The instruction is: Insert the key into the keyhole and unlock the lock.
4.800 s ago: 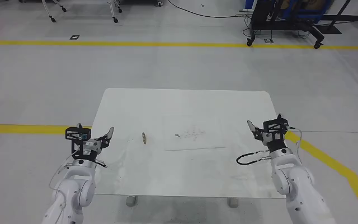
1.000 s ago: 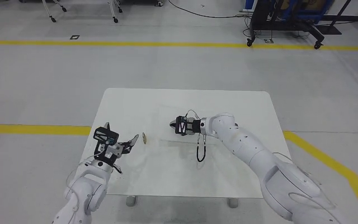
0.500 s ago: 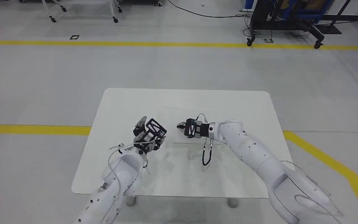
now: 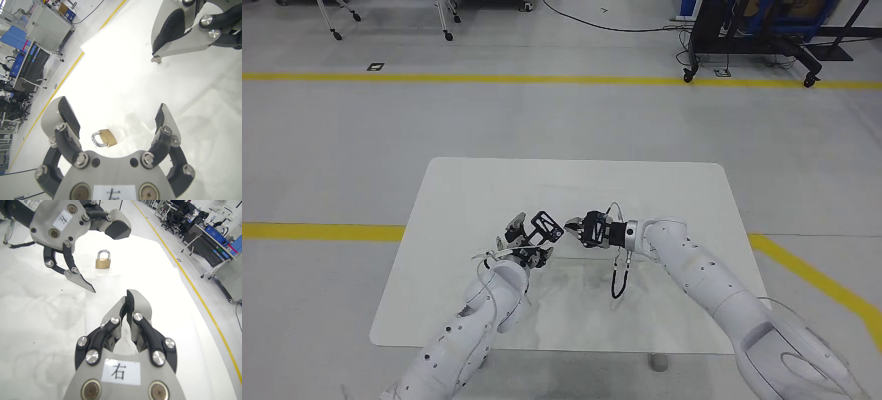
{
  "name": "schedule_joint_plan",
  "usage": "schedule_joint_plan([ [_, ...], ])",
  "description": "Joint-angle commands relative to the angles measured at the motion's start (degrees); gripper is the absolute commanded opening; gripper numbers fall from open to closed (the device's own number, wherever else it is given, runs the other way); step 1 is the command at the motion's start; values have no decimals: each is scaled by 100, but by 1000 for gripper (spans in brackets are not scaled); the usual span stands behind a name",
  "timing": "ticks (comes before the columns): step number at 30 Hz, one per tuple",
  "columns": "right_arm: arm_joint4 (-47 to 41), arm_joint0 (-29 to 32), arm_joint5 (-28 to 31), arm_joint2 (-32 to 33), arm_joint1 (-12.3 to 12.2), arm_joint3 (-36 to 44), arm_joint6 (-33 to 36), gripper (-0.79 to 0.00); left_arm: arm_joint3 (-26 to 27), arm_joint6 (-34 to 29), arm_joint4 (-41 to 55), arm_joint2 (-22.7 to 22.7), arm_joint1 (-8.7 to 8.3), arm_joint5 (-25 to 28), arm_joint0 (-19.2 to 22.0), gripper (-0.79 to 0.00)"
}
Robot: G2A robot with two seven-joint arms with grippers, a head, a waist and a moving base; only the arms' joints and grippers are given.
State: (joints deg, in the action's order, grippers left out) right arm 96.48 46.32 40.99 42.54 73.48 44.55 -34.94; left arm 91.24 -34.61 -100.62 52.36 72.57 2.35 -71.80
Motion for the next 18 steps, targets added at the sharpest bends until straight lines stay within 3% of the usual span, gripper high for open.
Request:
schedule_joint_plan([
  [1,-47,45,89,59,-36,40,-87,-785,-117,-26,24,-67,39,-25,80,0],
  [12,-284,111,829,263,-183,-118,-767,-785,-488,-96,225,-131,180,-40,328,0],
  [18,-364,-4,896,235,-150,-259,-429,-785,-610,-23,362,-70,220,23,372,0],
])
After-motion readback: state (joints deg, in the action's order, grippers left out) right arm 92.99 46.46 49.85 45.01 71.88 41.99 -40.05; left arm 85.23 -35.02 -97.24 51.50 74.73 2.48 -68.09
